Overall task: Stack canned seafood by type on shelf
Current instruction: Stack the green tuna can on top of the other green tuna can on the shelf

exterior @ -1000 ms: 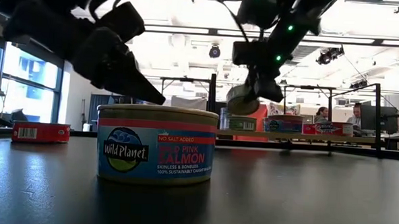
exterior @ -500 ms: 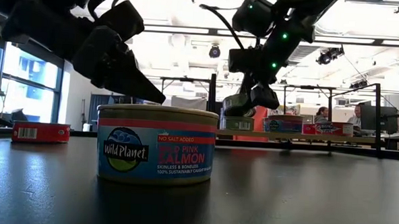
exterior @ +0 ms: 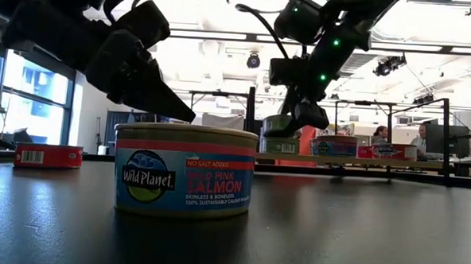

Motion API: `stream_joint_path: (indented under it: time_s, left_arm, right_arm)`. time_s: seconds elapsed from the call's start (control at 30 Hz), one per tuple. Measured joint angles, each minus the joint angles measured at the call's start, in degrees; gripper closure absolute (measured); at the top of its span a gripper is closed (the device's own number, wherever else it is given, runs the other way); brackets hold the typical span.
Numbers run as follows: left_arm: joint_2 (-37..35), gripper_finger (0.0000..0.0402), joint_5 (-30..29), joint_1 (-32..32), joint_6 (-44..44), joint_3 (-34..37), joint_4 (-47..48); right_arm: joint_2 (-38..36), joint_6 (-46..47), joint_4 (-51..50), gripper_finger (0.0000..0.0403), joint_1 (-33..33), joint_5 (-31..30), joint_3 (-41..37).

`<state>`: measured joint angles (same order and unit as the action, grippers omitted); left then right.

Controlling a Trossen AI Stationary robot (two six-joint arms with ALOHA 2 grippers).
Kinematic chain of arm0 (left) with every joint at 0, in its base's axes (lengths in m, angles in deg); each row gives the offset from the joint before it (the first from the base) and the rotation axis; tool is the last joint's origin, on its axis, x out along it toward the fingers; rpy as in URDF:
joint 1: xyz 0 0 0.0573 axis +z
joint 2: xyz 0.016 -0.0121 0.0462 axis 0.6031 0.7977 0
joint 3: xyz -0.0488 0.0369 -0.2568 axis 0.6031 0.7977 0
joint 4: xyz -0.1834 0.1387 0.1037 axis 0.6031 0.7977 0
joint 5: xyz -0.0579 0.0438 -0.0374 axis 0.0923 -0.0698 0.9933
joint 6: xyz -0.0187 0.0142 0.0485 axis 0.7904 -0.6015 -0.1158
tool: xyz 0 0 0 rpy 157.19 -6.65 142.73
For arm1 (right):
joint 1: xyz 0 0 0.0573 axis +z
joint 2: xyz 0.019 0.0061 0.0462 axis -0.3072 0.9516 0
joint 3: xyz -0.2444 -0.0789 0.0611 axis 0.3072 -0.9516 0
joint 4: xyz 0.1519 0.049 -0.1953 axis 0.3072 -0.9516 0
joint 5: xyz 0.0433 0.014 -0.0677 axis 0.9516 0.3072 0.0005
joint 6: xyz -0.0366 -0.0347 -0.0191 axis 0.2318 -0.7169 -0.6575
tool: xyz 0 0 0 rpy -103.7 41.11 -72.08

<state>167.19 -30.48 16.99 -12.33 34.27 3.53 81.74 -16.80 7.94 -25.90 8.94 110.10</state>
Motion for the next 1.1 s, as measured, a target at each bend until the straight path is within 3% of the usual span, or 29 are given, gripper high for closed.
stream_joint_path:
  time_s: [0.47, 1.1]
  left_arm:
    - [0.00, 0.0349, 0.03, 0.00, 1.55, 0.00, 0.08]
    - [0.00, 0.0348, 0.61, -0.02, 2.87, 0.00, 0.81]
  right_arm:
    - [-0.04, 1.91, -0.77, 0.0095, -0.52, 0.80, 1.30]
    - [-0.09, 2.22, -4.00, 0.0093, -1.77, 0.54, 3.65]
